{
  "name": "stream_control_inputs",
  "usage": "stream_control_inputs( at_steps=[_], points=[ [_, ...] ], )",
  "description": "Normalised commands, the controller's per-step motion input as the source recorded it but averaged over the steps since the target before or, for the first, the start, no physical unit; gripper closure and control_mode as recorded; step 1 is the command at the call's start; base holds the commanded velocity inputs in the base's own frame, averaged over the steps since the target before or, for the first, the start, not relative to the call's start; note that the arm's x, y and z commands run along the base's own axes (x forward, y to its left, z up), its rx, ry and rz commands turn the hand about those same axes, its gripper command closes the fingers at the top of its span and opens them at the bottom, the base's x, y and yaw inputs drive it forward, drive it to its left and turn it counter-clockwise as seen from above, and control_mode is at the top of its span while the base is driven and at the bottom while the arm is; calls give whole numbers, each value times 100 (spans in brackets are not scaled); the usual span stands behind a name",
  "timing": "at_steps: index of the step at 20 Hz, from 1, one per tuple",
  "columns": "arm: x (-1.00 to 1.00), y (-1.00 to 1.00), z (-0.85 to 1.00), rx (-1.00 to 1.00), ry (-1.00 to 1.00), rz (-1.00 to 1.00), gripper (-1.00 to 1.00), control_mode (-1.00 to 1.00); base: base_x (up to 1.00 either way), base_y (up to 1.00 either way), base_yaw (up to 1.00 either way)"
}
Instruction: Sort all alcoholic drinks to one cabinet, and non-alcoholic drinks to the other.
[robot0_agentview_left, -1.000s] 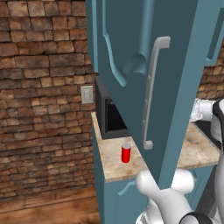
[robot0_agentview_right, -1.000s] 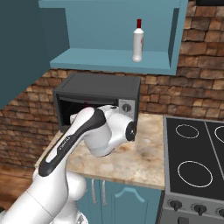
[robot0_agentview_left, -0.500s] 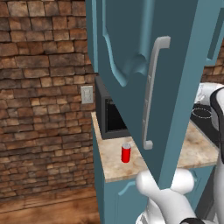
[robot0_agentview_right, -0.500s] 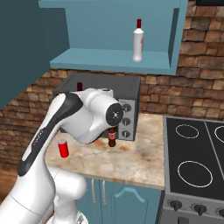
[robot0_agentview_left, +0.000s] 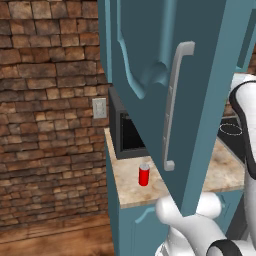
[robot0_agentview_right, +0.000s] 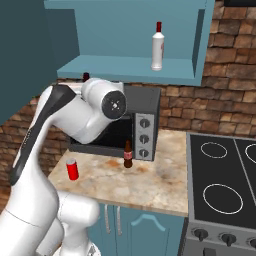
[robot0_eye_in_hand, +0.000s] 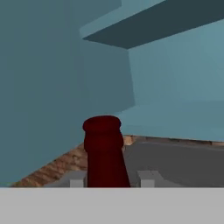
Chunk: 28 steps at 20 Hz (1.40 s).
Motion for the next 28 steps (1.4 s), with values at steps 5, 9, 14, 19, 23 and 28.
stream_control_inputs(
  at_steps=[5, 9, 14, 19, 23, 28],
  points=[
    [38, 12, 47, 0, 0, -5, 100, -100, 0, 0, 0],
    [34, 11, 51, 0, 0, -3, 100, -100, 0, 0, 0],
    [36, 12, 49, 0, 0, -3, 100, -100, 0, 0, 0],
    [56, 5, 34, 0, 0, -3, 100, -100, 0, 0, 0],
    [56, 0, 12, 0, 0, -2, 100, -100, 0, 0, 0],
    [50, 0, 0, 0, 0, -3, 100, -100, 0, 0, 0]
  ],
)
